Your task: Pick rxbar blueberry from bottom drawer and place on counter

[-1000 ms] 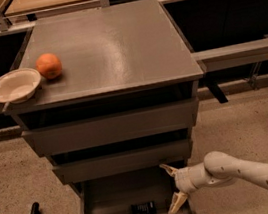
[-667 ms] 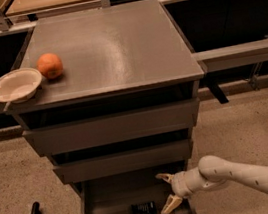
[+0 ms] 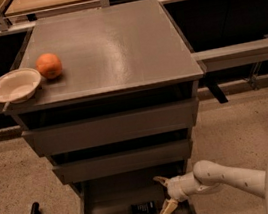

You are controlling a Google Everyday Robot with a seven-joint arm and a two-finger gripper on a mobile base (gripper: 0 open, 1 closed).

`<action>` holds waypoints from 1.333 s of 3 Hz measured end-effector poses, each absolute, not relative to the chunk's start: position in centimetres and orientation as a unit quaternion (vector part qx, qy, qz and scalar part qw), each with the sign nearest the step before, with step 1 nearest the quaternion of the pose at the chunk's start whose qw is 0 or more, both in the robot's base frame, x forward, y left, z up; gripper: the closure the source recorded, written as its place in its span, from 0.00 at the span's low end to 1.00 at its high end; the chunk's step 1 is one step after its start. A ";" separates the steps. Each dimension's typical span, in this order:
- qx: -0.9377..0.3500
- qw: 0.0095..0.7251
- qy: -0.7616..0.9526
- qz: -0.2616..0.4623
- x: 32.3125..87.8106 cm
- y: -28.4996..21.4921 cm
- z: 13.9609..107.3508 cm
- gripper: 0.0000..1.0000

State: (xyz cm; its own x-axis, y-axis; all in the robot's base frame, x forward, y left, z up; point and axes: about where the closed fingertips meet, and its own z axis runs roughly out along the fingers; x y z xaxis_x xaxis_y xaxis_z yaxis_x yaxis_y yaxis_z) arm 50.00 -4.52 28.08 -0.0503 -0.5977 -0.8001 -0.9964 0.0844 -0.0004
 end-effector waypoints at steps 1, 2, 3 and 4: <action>-0.592 0.353 0.657 0.305 50.8 -4.5 26.1 0.00; -0.592 0.351 0.657 0.307 50.8 -4.3 25.8 0.00; -0.601 0.344 0.659 0.295 52.1 -4.5 23.8 0.00; -0.616 0.340 0.649 0.289 53.2 -4.4 21.9 0.00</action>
Offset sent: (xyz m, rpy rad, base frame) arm 0.0065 0.0005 -0.0153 0.0355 -0.0156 -0.0238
